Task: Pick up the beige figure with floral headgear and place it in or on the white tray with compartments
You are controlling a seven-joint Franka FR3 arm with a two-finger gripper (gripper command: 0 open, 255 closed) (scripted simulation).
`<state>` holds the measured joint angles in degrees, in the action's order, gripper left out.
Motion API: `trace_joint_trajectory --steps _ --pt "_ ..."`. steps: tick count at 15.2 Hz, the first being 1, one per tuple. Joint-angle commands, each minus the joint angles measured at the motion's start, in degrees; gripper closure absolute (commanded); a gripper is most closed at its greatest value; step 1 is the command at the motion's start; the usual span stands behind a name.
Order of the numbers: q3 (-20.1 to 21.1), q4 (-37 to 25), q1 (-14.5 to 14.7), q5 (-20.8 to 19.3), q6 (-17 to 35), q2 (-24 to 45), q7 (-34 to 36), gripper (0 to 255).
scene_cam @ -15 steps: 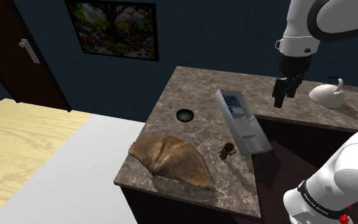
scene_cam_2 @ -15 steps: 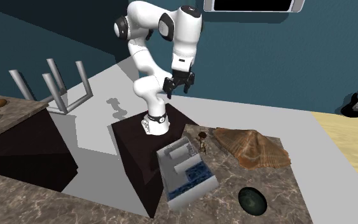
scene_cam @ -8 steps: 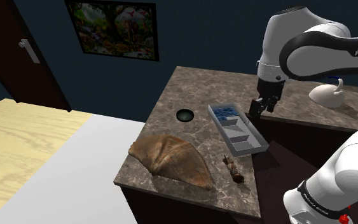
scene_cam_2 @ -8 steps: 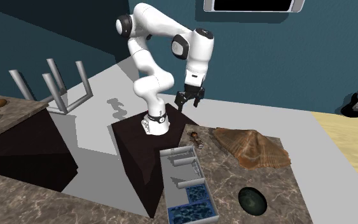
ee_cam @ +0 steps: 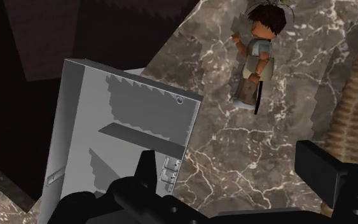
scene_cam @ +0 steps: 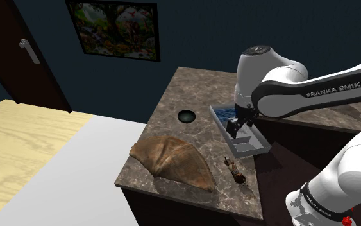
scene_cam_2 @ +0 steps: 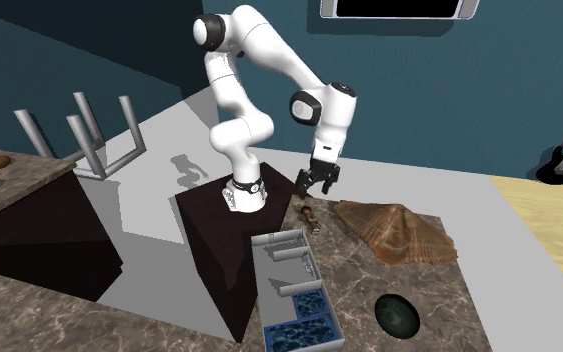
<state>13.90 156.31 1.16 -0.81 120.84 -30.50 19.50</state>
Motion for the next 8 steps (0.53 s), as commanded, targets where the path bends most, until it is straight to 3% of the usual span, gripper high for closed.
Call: trace_joint_trajectory --steps 1,4,8 --pt "2.5 -0.1 -0.6 -1.2 5.0 4.3 3.8 0" --pt "6.2 -1.1 -2.5 -5.0 12.1 11.9 10.3 0" --pt "6.9 -0.4 -3.5 -7.0 15.8 14.9 12.2 0"
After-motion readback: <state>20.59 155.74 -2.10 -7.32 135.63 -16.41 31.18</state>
